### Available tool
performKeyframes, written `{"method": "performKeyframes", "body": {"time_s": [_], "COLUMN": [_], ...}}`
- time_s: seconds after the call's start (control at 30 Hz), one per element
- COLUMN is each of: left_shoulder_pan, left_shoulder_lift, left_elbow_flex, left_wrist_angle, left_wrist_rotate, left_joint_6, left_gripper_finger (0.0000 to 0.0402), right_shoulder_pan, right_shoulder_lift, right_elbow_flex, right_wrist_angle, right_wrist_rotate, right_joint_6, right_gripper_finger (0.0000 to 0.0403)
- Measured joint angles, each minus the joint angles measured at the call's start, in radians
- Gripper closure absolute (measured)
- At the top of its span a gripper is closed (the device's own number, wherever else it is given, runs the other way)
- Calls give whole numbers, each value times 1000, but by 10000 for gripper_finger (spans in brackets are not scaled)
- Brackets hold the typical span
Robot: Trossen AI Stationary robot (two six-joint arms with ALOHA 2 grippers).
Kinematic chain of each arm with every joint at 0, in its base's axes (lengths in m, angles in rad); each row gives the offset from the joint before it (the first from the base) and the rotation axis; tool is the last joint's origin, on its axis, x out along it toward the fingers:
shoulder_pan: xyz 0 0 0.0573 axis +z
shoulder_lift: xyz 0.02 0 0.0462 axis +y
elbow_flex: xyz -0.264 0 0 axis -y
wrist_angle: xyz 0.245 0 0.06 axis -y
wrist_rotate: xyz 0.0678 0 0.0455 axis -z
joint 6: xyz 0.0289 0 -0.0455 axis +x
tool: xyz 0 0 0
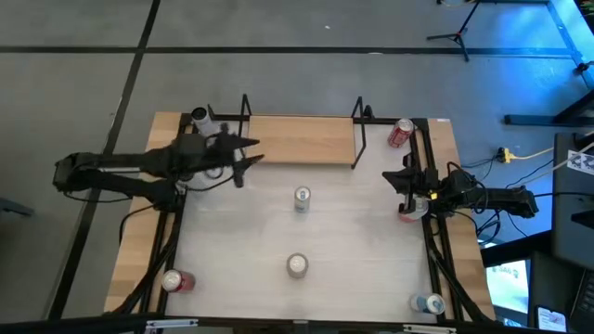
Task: Place canned beverage on shelf
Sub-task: Put the top blue soda can on the shelf
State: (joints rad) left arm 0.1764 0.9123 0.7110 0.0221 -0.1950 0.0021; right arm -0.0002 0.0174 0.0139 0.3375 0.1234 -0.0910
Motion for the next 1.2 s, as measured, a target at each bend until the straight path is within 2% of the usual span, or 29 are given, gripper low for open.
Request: {"method": "performKeyframes", "body": {"time_s": [0.13, 0.27, 0.4, 0.63, 0.8, 0.93, 1.03, 1.2], "left_shoulder_pan": [27, 14, -10, -54, -78, -93, -92, -92], "left_shoulder_lift": [155, 280, 363, 437, 444, 444, 444, 444], "left_elbow_flex": [153, 263, 336, 355, 355, 355, 355, 355], "left_wrist_angle": [-107, -169, -190, -168, -143, -97, -93, -91], "left_wrist_rotate": [126, 215, 202, 159, 154, 93, 85, 108], "left_joint_6": [-24, -25, -20, 22, 36, -16, -53, -106], "left_gripper_finger": [139, 128, 128, 128, 128, 126, 115, 73], "right_shoulder_pan": [0, 0, 0, 0, 0, 0, 0, 0], "right_shoulder_lift": [0, 0, 0, 0, 0, 0, 0, 0], "right_elbow_flex": [1, 1, 1, 1, 1, 2, 2, 2], "right_wrist_angle": [18, 40, 99, 189, 272, 263, 245, 241], "right_wrist_rotate": [0, 0, 0, 54, 68, 68, 68, 68], "right_joint_6": [0, 0, 0, -48, -95, -98, -98, -98], "right_gripper_finger": [398, 398, 398, 398, 398, 398, 398, 398]}}
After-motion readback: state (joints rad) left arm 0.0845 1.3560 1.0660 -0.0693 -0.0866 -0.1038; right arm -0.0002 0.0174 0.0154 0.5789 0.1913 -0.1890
